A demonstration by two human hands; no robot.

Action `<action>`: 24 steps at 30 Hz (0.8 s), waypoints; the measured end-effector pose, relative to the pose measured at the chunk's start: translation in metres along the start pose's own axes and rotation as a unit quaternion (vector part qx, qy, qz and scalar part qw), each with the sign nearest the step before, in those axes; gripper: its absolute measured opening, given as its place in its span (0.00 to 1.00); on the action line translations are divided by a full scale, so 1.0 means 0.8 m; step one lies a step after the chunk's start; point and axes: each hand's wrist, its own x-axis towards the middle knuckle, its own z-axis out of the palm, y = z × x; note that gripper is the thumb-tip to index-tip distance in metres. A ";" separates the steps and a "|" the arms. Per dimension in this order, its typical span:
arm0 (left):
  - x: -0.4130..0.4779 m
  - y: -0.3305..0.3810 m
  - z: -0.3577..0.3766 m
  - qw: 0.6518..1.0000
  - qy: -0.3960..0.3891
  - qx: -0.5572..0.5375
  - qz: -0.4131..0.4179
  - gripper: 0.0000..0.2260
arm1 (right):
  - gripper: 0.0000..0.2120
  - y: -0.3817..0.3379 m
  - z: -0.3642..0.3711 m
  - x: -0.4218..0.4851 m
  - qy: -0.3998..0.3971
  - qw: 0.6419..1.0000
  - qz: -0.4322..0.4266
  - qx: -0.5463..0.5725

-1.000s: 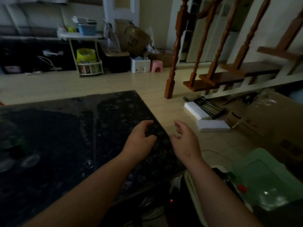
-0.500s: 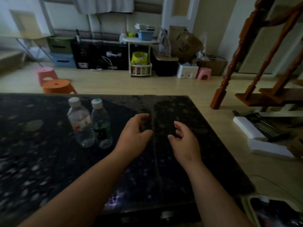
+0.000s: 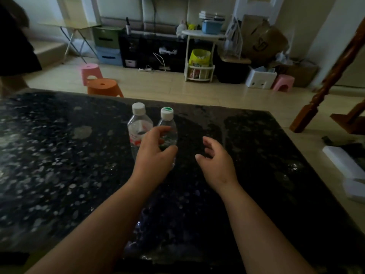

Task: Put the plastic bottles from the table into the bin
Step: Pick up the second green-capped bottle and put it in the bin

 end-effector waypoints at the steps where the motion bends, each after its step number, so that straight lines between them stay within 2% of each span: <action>1: 0.004 -0.005 -0.005 1.000 0.006 0.002 0.000 0.20 | 0.27 -0.002 0.008 0.004 -0.009 1.000 0.000 0.000; 6: 0.021 -0.022 -0.021 1.000 0.015 -0.003 -0.006 0.22 | 0.31 -0.010 0.045 0.020 -0.067 0.997 0.010 0.019; 12: 0.029 -0.025 -0.018 0.998 -0.050 -0.012 -0.023 0.31 | 0.45 -0.014 0.076 0.026 -0.168 0.985 0.000 0.045; 16: 0.032 -0.026 -0.018 0.997 -0.067 -0.005 -0.042 0.35 | 0.45 -0.012 0.081 0.027 -0.144 0.988 -0.003 0.049; 21: 0.023 -0.020 -0.012 0.995 -0.100 0.001 -0.030 0.31 | 0.36 -0.005 0.075 0.024 -0.092 0.992 -0.010 0.082; 24: 0.020 -0.017 -0.008 0.993 -0.116 -0.009 -0.037 0.30 | 0.35 -0.008 0.063 0.017 -0.070 0.993 -0.002 0.094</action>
